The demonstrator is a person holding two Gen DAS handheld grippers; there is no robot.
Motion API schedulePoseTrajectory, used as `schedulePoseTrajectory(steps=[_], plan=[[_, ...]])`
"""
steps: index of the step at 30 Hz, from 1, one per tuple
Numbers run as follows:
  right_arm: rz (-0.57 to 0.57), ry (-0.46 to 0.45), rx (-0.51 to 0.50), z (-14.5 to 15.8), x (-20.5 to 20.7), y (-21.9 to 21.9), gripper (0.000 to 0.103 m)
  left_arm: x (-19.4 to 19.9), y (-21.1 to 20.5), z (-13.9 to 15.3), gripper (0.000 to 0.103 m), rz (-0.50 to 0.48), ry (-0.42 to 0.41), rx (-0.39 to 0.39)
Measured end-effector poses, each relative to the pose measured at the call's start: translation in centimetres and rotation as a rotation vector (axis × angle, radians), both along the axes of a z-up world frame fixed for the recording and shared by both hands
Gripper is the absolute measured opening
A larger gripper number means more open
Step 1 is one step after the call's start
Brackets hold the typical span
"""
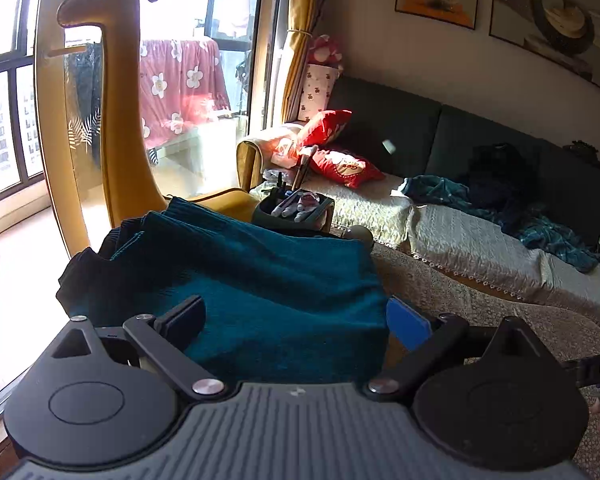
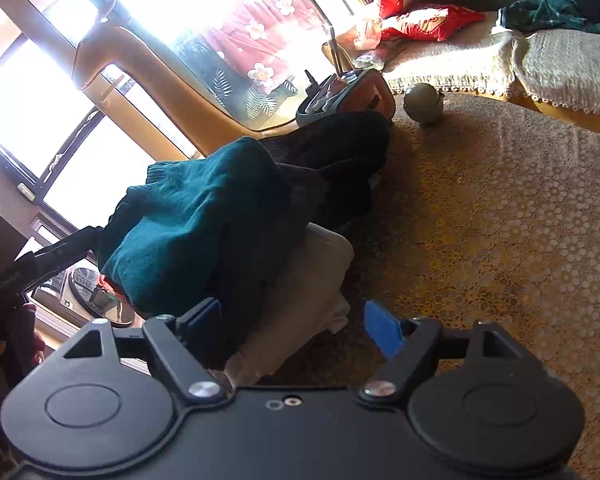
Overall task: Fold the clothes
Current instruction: 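Lower the sweater onto the clothes pile and open both grippers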
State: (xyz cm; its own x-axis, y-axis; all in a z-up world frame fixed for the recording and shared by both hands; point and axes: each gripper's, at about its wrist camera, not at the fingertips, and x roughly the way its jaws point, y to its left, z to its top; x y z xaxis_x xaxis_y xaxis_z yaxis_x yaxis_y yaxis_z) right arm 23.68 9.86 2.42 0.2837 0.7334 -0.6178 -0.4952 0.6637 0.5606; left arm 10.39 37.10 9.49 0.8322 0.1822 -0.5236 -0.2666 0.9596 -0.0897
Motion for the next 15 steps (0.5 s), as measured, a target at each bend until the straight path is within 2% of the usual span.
schedulePoseTrajectory(steps=[7,11,15], plan=[[-0.116,-0.079,-0.059,0.7,-2.8,-7.0,0.103,-0.9,-10.2,-3.2,0.098,-0.12,-0.021,0.062],[-0.177,-0.118,-0.083,0.4,-4.5,-10.9,0.103,-1.2,-15.0,-5.8,0.098,-0.155,-0.033,0.042],[-0.217,-0.17,-0.137,0.1,-6.2,-13.9,0.103,-1.7,-18.3,-6.8,0.098,-0.178,-0.082,-0.003]])
